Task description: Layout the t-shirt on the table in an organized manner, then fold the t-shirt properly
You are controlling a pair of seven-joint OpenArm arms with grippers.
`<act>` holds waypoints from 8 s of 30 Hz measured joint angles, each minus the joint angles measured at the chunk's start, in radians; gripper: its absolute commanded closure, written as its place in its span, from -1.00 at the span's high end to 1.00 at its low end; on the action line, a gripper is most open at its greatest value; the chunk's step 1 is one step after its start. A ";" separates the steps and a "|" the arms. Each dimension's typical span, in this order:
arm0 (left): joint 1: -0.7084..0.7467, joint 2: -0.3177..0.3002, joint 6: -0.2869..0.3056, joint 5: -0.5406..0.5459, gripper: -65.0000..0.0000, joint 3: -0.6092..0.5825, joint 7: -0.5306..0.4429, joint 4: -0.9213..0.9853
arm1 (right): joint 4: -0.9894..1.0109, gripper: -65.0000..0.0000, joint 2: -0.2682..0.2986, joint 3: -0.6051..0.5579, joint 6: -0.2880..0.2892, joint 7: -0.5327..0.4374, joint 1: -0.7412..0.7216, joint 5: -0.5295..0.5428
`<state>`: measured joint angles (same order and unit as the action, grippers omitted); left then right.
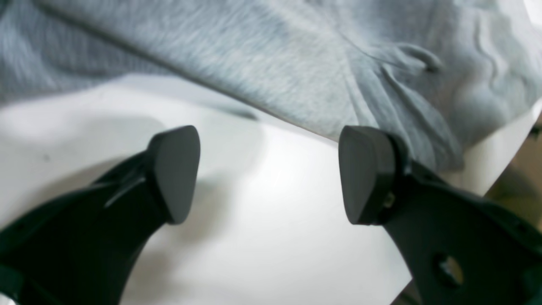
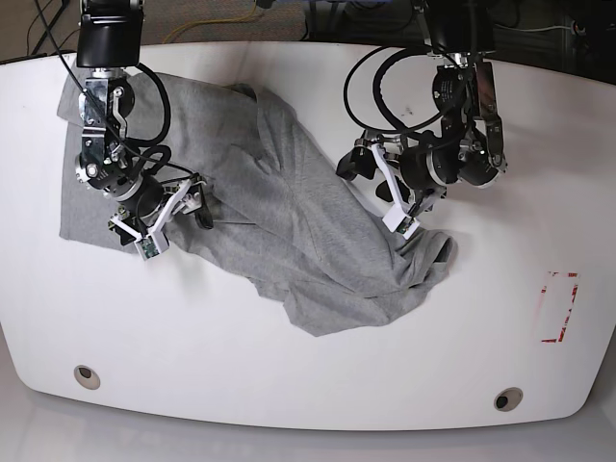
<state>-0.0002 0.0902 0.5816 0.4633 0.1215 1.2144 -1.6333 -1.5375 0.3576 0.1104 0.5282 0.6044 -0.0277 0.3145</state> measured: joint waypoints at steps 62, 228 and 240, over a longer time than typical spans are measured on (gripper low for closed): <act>-0.122 -0.002 -0.005 0.026 -0.87 -0.008 -0.105 0.331 | 0.631 -1.00 -0.176 -0.363 0.003 -0.227 -0.399 -0.002; -0.291 0.031 -0.360 0.296 -0.87 -0.665 -0.166 0.585 | -0.108 0.61 -0.092 0.004 -0.165 0.000 0.008 0.001; -0.327 -0.128 -0.220 0.372 -0.88 -0.666 -0.179 0.577 | -0.105 0.61 -0.089 0.004 -0.165 -0.001 -0.011 0.001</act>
<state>-0.3267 -0.0380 0.3614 0.8356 -0.5449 1.0351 -1.0565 -1.6428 0.2691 0.1143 0.3634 0.6033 -0.0387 0.3157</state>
